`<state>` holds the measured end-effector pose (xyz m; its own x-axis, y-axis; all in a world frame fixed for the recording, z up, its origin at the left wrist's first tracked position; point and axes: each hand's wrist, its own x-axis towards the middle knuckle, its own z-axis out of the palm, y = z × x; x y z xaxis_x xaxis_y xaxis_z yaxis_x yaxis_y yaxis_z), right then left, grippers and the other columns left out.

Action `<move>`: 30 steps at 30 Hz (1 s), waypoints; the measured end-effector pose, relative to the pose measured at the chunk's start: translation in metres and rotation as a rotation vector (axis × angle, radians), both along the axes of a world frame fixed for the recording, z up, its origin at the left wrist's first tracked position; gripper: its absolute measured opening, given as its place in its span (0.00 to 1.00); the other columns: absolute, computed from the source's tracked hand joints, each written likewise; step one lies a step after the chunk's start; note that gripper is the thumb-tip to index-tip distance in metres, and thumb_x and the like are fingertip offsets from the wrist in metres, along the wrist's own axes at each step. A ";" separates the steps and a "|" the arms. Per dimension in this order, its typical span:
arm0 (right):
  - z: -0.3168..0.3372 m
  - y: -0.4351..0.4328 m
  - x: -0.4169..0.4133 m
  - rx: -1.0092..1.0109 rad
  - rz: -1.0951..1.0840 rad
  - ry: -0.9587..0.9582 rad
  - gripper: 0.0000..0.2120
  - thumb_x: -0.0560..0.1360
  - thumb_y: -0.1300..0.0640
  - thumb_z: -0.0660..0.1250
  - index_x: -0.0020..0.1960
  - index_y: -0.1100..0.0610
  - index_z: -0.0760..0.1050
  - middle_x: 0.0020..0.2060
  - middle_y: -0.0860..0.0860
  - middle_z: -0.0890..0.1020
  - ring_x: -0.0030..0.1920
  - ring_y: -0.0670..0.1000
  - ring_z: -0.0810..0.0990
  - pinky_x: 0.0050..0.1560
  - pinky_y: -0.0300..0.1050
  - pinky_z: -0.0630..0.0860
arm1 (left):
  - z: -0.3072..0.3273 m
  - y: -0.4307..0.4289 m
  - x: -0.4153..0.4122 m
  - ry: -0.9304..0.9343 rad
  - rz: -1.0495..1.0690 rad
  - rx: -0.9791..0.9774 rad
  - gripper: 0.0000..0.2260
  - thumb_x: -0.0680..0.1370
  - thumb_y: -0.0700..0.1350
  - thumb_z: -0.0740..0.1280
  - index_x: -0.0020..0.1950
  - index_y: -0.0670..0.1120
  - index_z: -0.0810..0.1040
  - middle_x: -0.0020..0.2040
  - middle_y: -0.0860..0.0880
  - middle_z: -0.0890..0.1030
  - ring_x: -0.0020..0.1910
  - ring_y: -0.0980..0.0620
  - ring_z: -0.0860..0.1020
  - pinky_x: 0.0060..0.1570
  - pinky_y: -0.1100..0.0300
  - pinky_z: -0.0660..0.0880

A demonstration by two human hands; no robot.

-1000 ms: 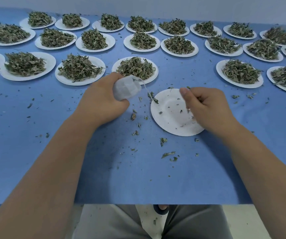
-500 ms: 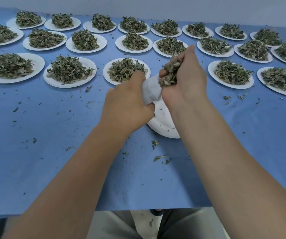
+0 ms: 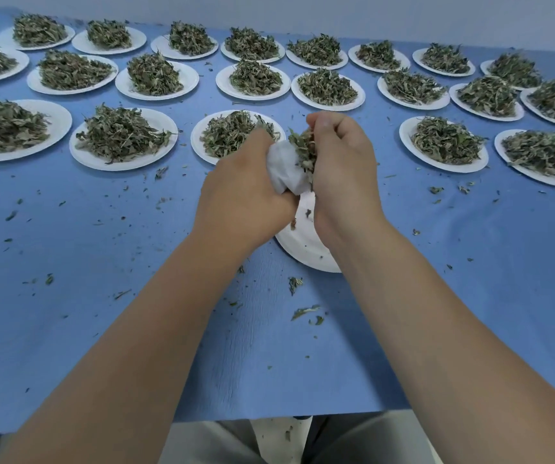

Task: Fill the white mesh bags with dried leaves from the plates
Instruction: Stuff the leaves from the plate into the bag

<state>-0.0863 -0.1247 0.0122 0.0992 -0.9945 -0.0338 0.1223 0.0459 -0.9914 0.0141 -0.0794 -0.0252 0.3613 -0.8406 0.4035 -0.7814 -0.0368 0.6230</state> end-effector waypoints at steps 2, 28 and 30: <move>-0.003 -0.003 -0.001 -0.061 0.020 0.052 0.05 0.81 0.57 0.65 0.49 0.48 0.75 0.41 0.43 0.77 0.39 0.40 0.77 0.42 0.37 0.74 | 0.002 -0.005 0.006 -0.015 0.000 -0.002 0.14 0.66 0.53 0.66 0.45 0.52 0.63 0.35 0.53 0.74 0.34 0.48 0.74 0.30 0.55 0.68; -0.025 -0.034 -0.046 -0.027 0.417 0.167 0.08 0.74 0.71 0.71 0.44 0.59 0.82 0.34 0.53 0.81 0.33 0.52 0.76 0.41 0.44 0.76 | -0.010 -0.006 0.008 -0.284 0.072 0.012 0.09 0.68 0.51 0.63 0.44 0.50 0.68 0.33 0.54 0.69 0.34 0.44 0.67 0.36 0.54 0.62; -0.026 -0.033 -0.049 -0.032 0.402 0.187 0.07 0.73 0.70 0.73 0.43 0.59 0.83 0.35 0.54 0.81 0.32 0.50 0.76 0.39 0.41 0.76 | -0.011 -0.007 0.009 -0.253 0.064 0.005 0.10 0.69 0.51 0.65 0.47 0.50 0.71 0.35 0.53 0.73 0.35 0.44 0.70 0.36 0.53 0.65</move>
